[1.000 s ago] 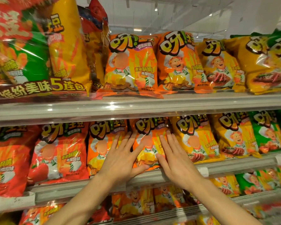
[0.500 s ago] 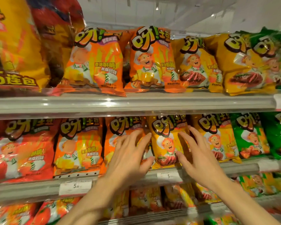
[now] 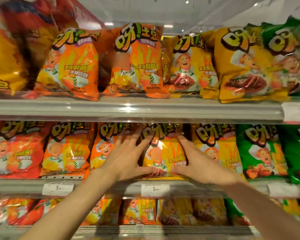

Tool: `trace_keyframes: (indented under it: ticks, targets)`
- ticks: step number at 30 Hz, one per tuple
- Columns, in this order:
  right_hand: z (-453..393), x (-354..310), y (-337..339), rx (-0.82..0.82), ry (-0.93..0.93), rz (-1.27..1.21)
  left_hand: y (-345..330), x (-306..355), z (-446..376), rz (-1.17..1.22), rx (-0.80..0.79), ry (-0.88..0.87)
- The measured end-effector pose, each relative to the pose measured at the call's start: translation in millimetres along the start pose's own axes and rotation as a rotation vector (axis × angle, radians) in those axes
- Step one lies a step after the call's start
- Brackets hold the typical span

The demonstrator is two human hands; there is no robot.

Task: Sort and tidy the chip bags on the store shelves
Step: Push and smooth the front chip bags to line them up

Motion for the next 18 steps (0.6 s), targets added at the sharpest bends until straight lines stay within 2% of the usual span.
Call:
trace_keyframes:
  ticks: [7, 18]
  targets:
    - [5.8, -5.4, -8.7, 0.039, -0.012, -0.041, 3.4, -6.7, -2.9, -0.026, -0.038, -0.03]
    - [-7.1, -5.7, 5.6, -0.035, -0.046, 0.04, -0.6, -14.4, -8.0, -0.019, -0.022, -0.108]
Point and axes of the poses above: each hand's wrist, its own z-axis away from the middle knuckle, its own y-axis out of the back of the hand, x = y × z, the point moved 1 cm from there along -z, towards the middle knuckle, and after that the axes turned 7 degrees about z, right-handed, at the moved point
